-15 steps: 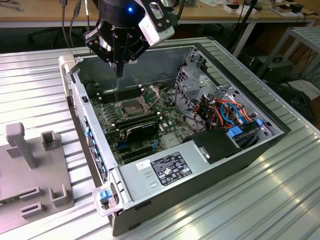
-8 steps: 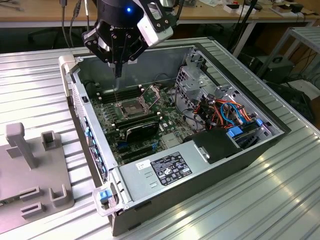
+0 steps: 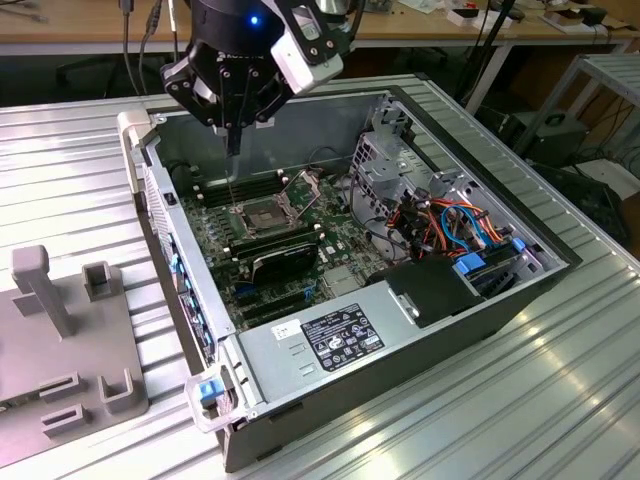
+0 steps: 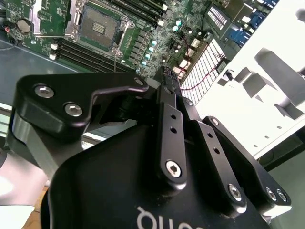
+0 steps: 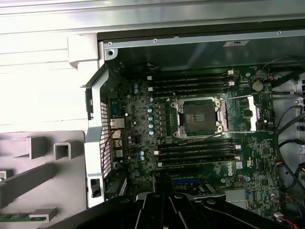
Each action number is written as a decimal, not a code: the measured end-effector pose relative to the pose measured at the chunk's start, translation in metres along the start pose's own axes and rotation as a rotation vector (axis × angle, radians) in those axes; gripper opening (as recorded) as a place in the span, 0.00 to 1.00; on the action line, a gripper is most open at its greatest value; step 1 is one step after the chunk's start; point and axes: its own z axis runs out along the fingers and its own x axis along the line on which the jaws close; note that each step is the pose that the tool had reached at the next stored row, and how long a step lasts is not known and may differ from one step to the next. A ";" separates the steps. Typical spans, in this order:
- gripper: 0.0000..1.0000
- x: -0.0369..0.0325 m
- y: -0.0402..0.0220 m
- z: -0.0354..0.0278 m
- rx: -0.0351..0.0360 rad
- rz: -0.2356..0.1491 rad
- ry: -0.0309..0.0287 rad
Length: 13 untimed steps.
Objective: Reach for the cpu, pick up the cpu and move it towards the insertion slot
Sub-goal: 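Reach for the cpu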
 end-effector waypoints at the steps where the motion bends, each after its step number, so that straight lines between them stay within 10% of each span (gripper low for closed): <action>1: 0.11 0.0004 0.0000 0.0001 -0.0001 0.000 0.0003; 13: 0.11 0.0038 -0.0003 0.0006 -0.0005 0.000 0.0063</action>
